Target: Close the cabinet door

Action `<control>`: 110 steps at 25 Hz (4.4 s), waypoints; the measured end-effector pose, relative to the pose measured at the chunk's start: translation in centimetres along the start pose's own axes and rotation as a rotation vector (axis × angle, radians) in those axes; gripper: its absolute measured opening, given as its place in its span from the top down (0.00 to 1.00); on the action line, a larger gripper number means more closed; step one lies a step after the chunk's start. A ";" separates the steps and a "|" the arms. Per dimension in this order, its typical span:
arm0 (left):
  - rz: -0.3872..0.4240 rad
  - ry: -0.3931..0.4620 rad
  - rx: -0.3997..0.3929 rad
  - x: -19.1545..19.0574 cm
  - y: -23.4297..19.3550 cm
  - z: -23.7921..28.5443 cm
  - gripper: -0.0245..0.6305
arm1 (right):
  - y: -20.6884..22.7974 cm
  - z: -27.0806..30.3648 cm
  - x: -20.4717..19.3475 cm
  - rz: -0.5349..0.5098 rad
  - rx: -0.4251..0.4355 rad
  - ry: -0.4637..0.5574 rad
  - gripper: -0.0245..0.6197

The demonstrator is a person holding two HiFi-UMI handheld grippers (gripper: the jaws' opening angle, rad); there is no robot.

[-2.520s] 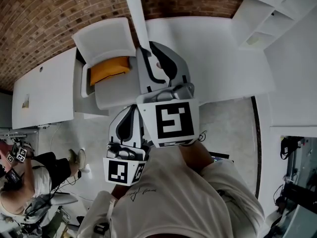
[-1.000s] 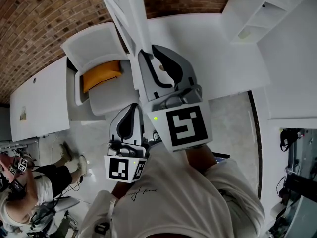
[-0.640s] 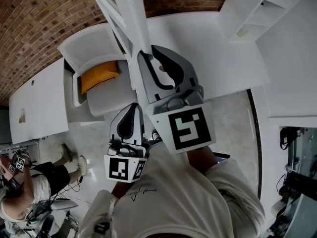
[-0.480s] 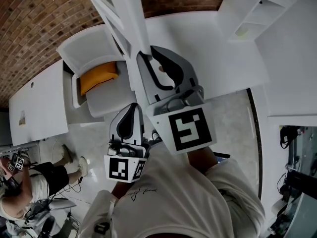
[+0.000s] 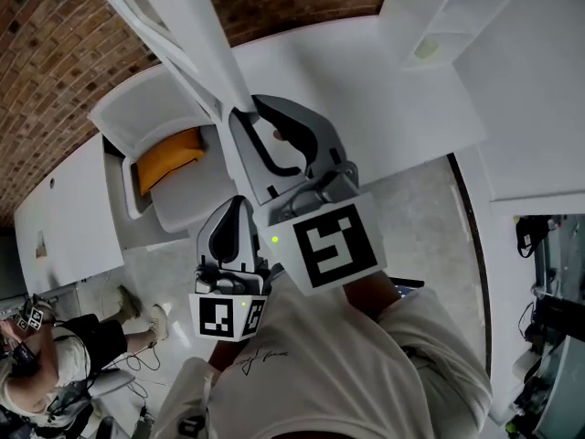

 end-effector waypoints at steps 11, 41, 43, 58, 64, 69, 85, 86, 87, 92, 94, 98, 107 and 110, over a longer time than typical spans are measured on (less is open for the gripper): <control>0.008 -0.004 -0.029 -0.1 0.7 2.9 0.94 | 1.9 0.3 -0.2 -0.005 0.022 -0.005 0.85; 0.054 -0.022 -0.063 0.2 2.2 6.4 0.94 | 4.5 1.5 -0.4 0.022 0.054 0.015 0.85; 0.060 -0.023 -0.068 0.2 2.3 6.7 0.94 | 4.7 1.6 -0.3 0.023 0.055 0.017 0.85; 0.073 -0.005 -0.104 0.2 2.6 8.7 0.94 | 6.9 2.4 -0.5 0.027 0.036 0.019 0.85; 0.069 0.003 -0.102 0.3 2.0 9.2 0.94 | 7.5 3.0 -0.5 0.031 0.028 0.018 0.84; 0.063 0.000 -0.096 0.1 1.8 9.8 0.94 | 8.3 3.5 -0.5 0.035 0.029 0.024 0.84; 0.046 -0.010 -0.094 -0.3 1.1 11.4 0.94 | 10.0 4.9 -0.5 0.036 0.040 0.029 0.83; 0.045 -0.010 -0.094 -0.4 1.1 11.5 0.94 | 10.1 5.0 -0.5 0.037 0.042 0.029 0.83; 0.045 -0.009 -0.094 -0.5 1.1 11.6 0.94 | 10.2 5.1 -0.5 0.039 0.043 0.029 0.83; 0.037 -0.010 -0.092 -0.8 0.8 12.3 0.94 | 10.8 5.6 -0.6 0.049 0.050 0.032 0.83; 0.034 -0.013 -0.091 -0.9 0.7 12.6 0.94 | 11.1 5.9 -0.6 0.054 0.054 0.031 0.83; 0.031 -0.016 -0.089 -1.1 0.4 13.1 0.94 | 11.7 6.4 -0.6 0.052 0.058 0.030 0.83; 0.028 -0.010 -0.084 -1.3 0.1 14.5 0.94 | 13.1 7.3 -0.7 0.039 0.056 0.031 0.83; 0.029 -0.009 -0.076 -1.3 -0.3 14.7 0.94 | 13.3 7.7 -0.7 0.029 0.057 0.030 0.83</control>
Point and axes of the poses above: the fingertips, and each gripper's own axes: z forward along the fingers, y to its right, x out of its top, the point moved 6 cm from there along -z, backward along the fingers, and after that the axes turned 12 degrees about -x, right-handed, at the moved point
